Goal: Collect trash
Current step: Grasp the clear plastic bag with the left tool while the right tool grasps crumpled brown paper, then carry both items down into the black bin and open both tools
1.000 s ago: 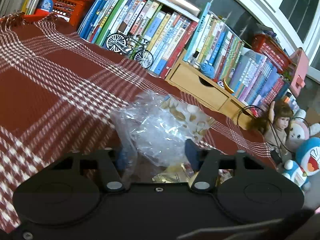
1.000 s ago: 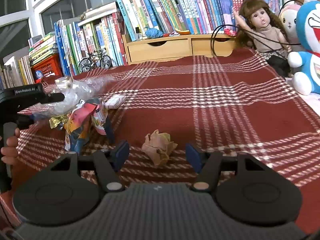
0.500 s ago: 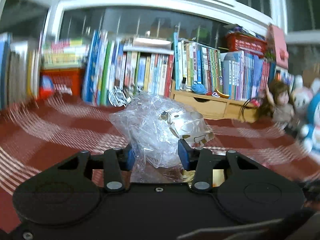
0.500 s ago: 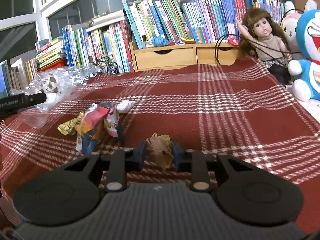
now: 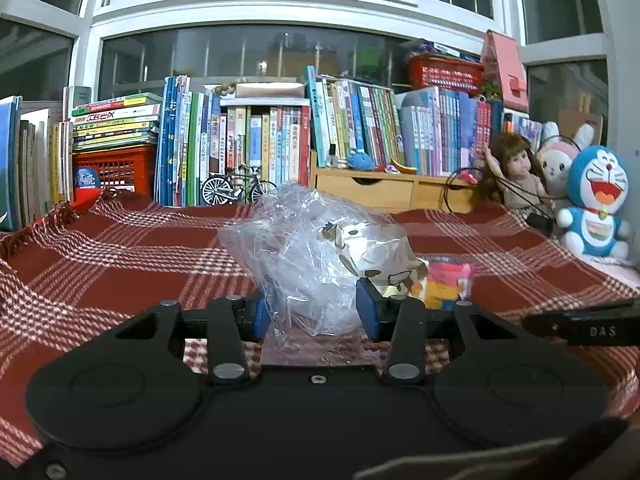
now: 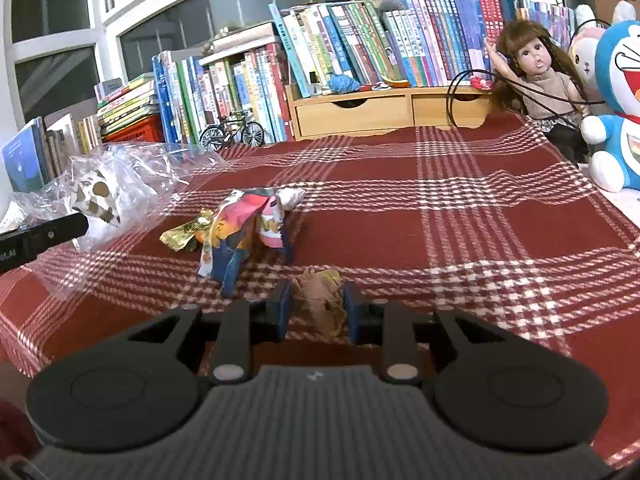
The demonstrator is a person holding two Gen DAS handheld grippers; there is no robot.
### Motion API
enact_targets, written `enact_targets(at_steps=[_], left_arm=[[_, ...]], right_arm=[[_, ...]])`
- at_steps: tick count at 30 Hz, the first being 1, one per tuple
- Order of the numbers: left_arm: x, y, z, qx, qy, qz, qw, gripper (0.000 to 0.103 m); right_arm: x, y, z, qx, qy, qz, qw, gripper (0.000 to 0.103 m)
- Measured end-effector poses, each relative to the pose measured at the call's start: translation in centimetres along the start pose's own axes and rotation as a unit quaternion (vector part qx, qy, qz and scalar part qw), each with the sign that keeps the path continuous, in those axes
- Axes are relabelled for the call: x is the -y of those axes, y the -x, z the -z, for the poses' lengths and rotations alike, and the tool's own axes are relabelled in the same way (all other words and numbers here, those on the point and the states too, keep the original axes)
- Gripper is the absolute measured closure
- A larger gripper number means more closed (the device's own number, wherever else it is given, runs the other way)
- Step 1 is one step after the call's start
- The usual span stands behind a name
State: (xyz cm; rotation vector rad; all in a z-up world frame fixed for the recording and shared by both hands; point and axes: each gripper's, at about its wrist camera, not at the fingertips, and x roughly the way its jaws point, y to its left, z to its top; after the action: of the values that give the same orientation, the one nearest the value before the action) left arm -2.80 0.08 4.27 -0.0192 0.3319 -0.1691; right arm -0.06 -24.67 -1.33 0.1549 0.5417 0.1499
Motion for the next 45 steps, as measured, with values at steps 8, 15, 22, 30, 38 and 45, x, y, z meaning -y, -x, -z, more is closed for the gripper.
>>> enact_targets(at_steps=[8, 15, 22, 30, 38, 45], left_arm=[[1.1, -0.1, 0.7, -0.028, 0.002, 0.021, 0.9994, 0.062], [2.1, -0.7, 1.4, -0.050, 0.011, 0.054, 0.9972, 0.062], [3.1, -1.2, 1.6, -0.055, 0.024, 0.090, 0.9941, 0.062], [4.3, -0.8, 1.8, -0.048, -0.007, 0.106, 0.9931, 0.062], [3.7, -0.4, 2.1, -0.046, -0.006, 0.093, 0.9946, 0.062], [2.5, 1.5, 1.9, -0.033, 0.004, 0.080, 0.9962, 0.062]], right_arm=[[-0.5, 0.0, 0.1, 0.006, -0.008, 0.001, 1.000, 0.026], [-1.4, 1.2, -0.1, 0.032, -0.018, -0.045, 0.998, 0.025], [-3.4, 2.5, -0.6, 0.047, -0.006, -0.131, 0.990, 0.033], [-4.7, 1.4, -0.9, 0.025, -0.018, -0.155, 0.987, 0.056], [-4.8, 1.7, -0.6, 0.028, -0.008, -0.133, 0.991, 0.085], [-4.1, 2.8, -0.4, 0.032, -0.017, -0.118, 0.992, 0.086]])
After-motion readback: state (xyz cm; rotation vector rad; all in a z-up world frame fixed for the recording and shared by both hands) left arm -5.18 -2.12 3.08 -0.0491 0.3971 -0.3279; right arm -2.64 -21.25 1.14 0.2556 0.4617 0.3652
